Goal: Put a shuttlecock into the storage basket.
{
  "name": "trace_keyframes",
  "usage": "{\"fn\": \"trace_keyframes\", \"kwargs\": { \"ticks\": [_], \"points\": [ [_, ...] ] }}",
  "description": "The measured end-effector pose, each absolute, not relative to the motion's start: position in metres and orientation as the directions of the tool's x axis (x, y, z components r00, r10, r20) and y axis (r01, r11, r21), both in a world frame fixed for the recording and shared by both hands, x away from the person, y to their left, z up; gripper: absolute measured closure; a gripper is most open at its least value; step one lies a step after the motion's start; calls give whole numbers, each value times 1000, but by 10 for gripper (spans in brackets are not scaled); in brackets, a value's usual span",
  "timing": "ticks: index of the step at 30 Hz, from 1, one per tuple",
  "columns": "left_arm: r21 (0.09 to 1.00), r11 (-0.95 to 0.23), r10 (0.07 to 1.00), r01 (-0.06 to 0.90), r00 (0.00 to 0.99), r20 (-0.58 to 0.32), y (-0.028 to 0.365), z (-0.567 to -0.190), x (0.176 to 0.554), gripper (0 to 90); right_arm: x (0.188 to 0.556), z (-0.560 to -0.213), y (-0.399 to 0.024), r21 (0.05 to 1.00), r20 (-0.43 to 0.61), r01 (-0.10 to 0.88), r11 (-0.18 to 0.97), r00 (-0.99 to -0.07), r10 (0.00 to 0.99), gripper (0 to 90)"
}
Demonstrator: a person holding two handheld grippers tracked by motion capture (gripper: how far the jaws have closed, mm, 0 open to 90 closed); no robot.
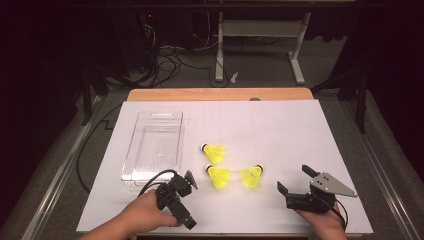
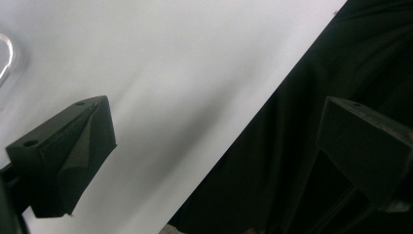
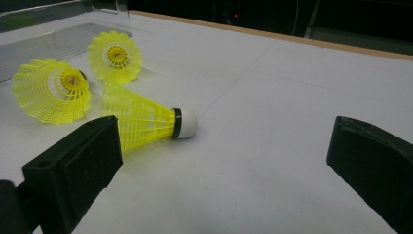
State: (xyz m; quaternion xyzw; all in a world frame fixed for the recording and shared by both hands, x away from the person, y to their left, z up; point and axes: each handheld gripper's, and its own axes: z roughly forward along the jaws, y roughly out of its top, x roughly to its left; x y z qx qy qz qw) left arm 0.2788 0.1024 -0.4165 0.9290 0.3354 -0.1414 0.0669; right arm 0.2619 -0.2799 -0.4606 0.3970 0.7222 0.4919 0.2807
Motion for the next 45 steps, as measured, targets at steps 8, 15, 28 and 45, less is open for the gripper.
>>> {"fn": "trace_keyframes", "kwargs": {
  "ticks": [8, 15, 28, 45],
  "points": [
    [30, -799, 566, 601, 767, -303, 78, -409, 283, 17, 261, -461, -280, 934, -13, 298, 199, -527, 850, 2],
    [32, -816, 544, 578, 784, -300, 61, -402, 289, 17, 261, -461, -280, 934, -11, 298, 198, -529, 848, 2],
    [32, -836, 513, 548, 800, -313, 46, -389, 305, 17, 261, -460, -281, 935, -11, 296, 197, -530, 848, 2],
    [45, -819, 536, 572, 791, -296, 33, -380, 332, 22, 261, -460, -282, 936, -12, 293, 196, -530, 848, 2]
  ]
}}
